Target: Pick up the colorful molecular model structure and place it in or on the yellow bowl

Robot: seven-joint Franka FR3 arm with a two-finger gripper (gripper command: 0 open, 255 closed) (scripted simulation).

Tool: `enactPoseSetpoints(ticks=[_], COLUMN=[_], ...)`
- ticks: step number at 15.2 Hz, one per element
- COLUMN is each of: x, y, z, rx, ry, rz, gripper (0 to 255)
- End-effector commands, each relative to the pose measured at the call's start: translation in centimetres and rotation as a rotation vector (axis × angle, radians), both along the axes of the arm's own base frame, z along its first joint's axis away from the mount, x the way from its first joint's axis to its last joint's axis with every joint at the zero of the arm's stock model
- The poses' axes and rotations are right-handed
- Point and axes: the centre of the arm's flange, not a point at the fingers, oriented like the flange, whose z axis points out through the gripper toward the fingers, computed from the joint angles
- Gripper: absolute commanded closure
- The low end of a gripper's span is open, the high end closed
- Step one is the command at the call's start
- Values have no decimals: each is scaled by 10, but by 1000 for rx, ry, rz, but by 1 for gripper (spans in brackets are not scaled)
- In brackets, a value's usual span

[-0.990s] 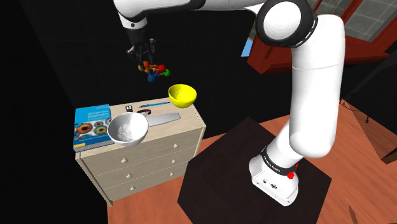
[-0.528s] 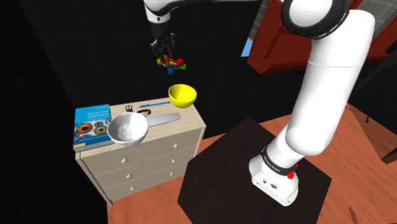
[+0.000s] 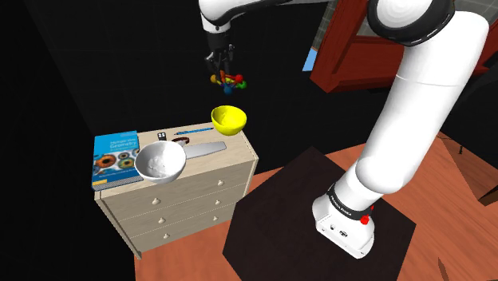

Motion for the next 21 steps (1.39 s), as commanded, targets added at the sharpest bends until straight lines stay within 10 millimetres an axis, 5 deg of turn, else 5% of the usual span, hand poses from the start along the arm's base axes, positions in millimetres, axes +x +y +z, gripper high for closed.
enactPoseSetpoints(ticks=[1,17,21], x=[-1,-1,-1], y=[-1,-1,-1], z=[-11,-95,-95], rx=[0,0,0], ry=[-1,-1,-1], rz=[0,0,0], gripper=[255,255,255])
